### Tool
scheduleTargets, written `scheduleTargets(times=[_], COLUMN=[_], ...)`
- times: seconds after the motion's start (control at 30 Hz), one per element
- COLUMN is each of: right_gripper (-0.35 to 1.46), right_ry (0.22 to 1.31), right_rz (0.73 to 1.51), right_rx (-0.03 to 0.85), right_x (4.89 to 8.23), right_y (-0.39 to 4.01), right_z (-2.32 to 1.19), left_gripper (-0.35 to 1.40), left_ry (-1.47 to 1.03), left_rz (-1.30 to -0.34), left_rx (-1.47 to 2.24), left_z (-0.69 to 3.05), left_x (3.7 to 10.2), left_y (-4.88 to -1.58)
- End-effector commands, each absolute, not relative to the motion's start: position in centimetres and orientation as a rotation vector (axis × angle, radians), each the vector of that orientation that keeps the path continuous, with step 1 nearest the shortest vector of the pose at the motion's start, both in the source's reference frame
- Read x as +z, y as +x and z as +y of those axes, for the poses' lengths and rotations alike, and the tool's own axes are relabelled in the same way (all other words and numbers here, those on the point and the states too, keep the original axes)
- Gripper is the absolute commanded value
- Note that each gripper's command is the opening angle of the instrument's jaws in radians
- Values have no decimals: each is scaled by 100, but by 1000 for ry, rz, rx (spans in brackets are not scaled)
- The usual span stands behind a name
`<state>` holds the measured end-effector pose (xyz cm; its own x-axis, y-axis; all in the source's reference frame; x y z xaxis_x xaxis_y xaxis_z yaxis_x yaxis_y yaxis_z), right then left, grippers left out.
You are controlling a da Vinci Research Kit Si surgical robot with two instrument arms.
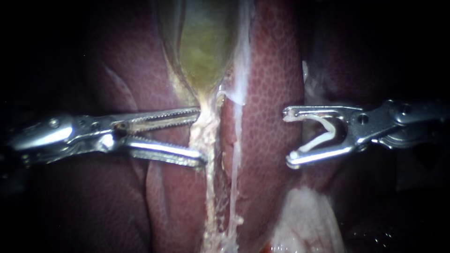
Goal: Grabbing gallbladder
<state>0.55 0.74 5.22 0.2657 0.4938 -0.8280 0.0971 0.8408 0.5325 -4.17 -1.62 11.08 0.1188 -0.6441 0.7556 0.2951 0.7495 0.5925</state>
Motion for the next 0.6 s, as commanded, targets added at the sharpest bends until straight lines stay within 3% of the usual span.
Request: scheduleTargets(times=[0.03,0.13,0.33,0.6], right_gripper=[60,60,60,60], right_ry=[544,545,545,545], right_rz=[1290,1290,1290,1290], right_rx=[287,287,287,287], right_x=[522,521,520,520], right_y=[55,55,55,55], right_z=[74,74,74,74], left_gripper=[7,-35,-35,-35], left_ry=[332,345,394,423], left_rz=[-1266,-1224,-1144,-1128], left_rx=[-712,-728,-759,-791], left_z=[-162,-164,-167,-164], left_x=[1111,1121,1135,1117], left_y=[-416,-414,-406,-394])
